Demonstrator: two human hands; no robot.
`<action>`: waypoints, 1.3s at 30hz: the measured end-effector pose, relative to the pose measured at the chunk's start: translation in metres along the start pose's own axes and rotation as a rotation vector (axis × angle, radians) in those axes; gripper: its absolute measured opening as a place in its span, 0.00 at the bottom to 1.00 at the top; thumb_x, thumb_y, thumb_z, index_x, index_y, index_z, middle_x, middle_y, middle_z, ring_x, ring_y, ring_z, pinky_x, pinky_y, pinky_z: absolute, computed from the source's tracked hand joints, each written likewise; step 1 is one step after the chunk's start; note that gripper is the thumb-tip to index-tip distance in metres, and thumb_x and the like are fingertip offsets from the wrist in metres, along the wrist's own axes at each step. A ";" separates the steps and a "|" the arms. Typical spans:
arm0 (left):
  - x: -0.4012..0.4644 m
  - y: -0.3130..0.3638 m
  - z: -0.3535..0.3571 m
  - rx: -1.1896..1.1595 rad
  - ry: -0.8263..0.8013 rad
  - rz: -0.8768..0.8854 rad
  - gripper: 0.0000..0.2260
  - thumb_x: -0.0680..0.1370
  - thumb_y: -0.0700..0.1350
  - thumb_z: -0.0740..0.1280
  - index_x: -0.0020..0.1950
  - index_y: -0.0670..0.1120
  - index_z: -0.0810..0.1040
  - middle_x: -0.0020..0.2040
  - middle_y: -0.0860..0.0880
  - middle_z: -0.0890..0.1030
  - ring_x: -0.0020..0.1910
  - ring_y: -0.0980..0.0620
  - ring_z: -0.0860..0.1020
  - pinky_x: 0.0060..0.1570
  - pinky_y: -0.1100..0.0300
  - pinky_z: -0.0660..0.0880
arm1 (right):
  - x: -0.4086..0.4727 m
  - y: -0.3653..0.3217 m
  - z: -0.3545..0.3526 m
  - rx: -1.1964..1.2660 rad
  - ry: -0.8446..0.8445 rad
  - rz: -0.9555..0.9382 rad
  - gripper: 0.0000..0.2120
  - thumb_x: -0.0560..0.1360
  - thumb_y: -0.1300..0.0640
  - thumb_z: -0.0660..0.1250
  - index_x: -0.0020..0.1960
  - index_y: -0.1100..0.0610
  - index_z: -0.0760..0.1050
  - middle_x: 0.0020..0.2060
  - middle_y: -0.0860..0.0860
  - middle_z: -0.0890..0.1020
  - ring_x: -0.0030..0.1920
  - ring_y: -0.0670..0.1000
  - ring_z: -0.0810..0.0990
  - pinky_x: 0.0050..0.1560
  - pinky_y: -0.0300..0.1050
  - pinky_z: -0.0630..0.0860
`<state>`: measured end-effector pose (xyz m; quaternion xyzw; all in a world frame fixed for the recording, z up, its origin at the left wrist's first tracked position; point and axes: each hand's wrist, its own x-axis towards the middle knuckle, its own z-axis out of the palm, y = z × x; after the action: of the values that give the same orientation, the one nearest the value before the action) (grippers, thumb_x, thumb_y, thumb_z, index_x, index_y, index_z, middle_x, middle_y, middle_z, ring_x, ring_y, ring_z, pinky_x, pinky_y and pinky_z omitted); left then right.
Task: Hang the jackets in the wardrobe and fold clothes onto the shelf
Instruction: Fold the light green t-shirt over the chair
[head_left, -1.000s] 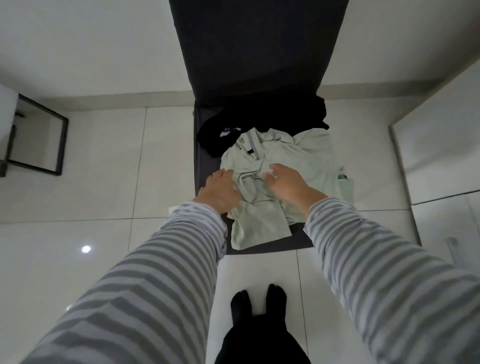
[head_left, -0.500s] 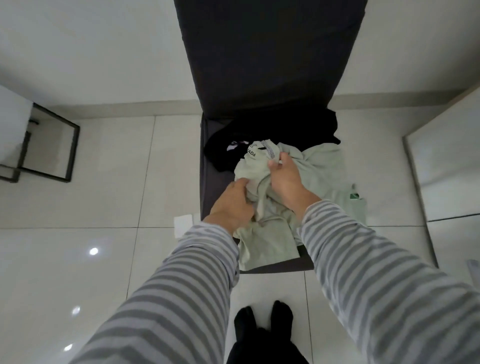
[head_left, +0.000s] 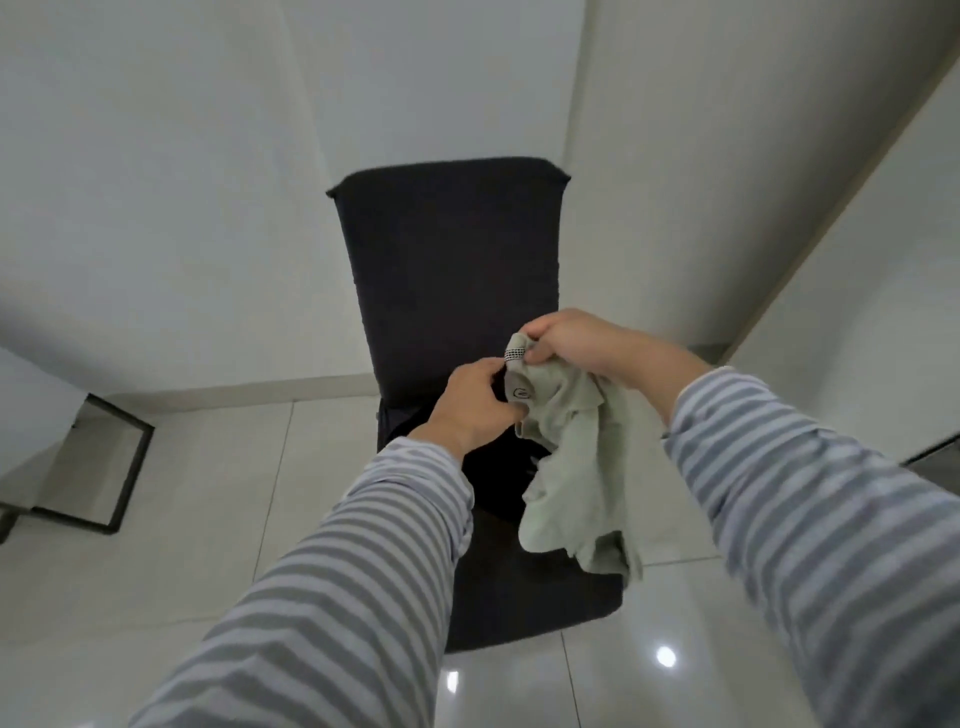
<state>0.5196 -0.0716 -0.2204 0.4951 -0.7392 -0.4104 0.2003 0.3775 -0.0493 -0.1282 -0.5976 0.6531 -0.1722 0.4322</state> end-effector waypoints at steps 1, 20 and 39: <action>-0.001 0.017 -0.005 -0.030 -0.014 -0.006 0.16 0.70 0.46 0.73 0.57 0.47 0.80 0.55 0.49 0.82 0.56 0.50 0.79 0.59 0.51 0.74 | -0.014 -0.014 -0.017 -0.032 0.020 -0.017 0.09 0.74 0.67 0.63 0.42 0.56 0.78 0.36 0.49 0.78 0.43 0.50 0.75 0.51 0.44 0.71; -0.038 0.166 -0.127 -0.151 0.343 0.183 0.06 0.74 0.41 0.67 0.50 0.43 0.80 0.44 0.46 0.79 0.44 0.48 0.76 0.44 0.57 0.70 | -0.146 -0.119 -0.161 -0.103 0.680 -0.251 0.07 0.77 0.63 0.62 0.51 0.57 0.77 0.43 0.56 0.76 0.36 0.49 0.73 0.35 0.38 0.69; -0.075 0.189 -0.260 0.436 0.544 0.305 0.07 0.73 0.39 0.71 0.50 0.40 0.79 0.43 0.47 0.77 0.45 0.50 0.72 0.41 0.61 0.62 | -0.130 -0.110 -0.156 -0.178 0.865 -0.311 0.06 0.69 0.60 0.74 0.41 0.52 0.79 0.36 0.49 0.78 0.39 0.49 0.74 0.34 0.35 0.67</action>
<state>0.6271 -0.0781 0.0916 0.5011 -0.7943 -0.0624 0.3378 0.3153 0.0012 0.0881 -0.5962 0.6883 -0.4116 0.0363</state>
